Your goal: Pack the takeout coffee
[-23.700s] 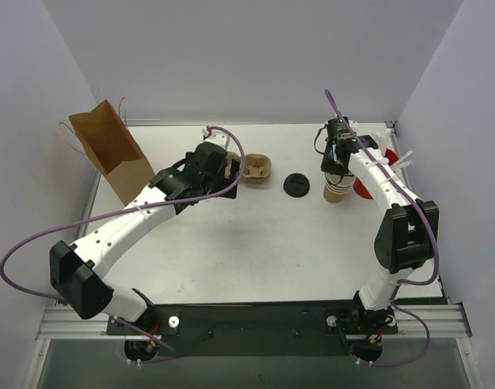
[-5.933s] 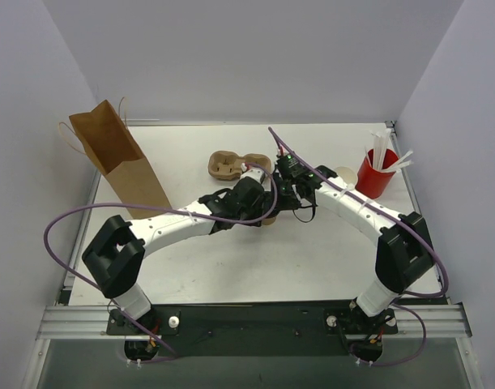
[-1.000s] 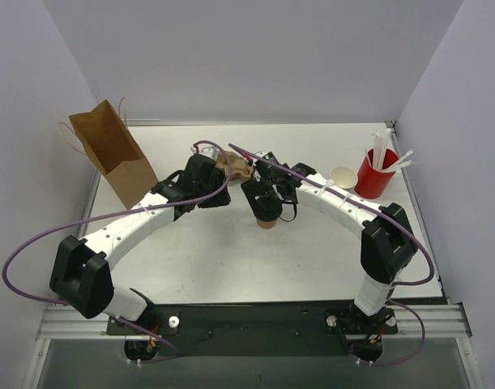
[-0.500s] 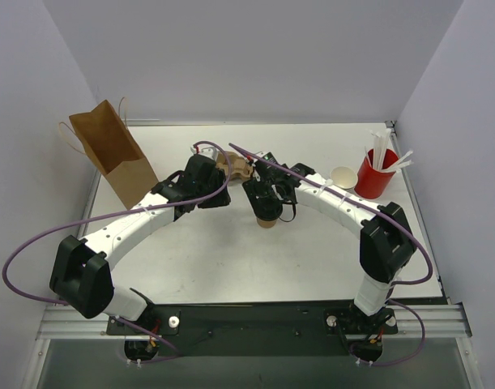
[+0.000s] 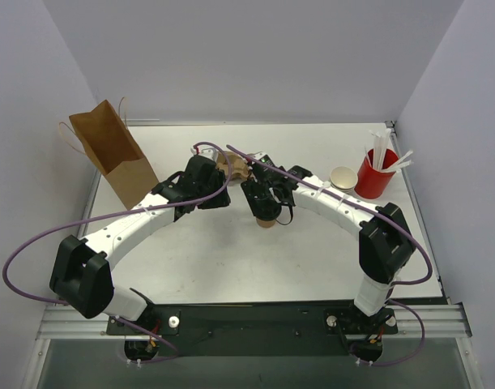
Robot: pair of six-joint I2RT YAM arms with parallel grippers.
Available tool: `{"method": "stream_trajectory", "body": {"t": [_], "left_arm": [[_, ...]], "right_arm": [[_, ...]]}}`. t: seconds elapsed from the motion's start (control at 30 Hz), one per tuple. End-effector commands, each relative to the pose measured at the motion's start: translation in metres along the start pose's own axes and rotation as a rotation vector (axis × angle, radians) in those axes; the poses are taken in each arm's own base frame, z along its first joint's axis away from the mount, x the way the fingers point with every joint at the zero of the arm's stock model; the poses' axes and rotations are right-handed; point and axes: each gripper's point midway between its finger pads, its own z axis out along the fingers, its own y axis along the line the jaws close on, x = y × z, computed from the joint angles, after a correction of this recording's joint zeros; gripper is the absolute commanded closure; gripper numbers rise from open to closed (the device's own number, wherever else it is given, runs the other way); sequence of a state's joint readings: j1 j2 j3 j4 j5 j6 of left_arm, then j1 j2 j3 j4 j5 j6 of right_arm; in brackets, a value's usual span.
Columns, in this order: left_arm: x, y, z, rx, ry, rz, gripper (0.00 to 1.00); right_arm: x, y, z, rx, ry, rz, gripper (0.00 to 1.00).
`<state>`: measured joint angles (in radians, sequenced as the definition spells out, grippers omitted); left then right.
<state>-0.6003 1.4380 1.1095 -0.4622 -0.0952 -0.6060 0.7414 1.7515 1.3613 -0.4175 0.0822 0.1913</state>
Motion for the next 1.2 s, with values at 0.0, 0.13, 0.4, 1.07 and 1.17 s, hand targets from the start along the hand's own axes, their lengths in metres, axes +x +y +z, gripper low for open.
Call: {"method": "stream_trajectory", "body": {"t": [0.0,0.13,0.4,1.07,1.17], "left_arm": [[-0.012,-0.007,-0.001,0.032,-0.037,0.000,0.45],[-0.012,-0.007,-0.001,0.031,-0.035,0.000,0.45],[-0.015,-0.010,0.000,0.032,-0.036,0.003,0.45],[-0.015,-0.009,-0.002,0.031,-0.035,0.006,0.45],[-0.014,-0.009,-0.001,0.029,-0.034,0.005,0.45]], "right_arm": [[0.049,-0.004,0.024,0.054,0.157,-0.020,0.36],[0.060,-0.006,0.030,0.077,0.187,-0.020,0.37],[0.073,-0.017,0.035,0.145,0.214,-0.033,0.37],[0.090,-0.006,0.045,0.088,0.264,0.022,0.36],[0.095,-0.001,0.048,0.061,0.267,0.033,0.36]]}}
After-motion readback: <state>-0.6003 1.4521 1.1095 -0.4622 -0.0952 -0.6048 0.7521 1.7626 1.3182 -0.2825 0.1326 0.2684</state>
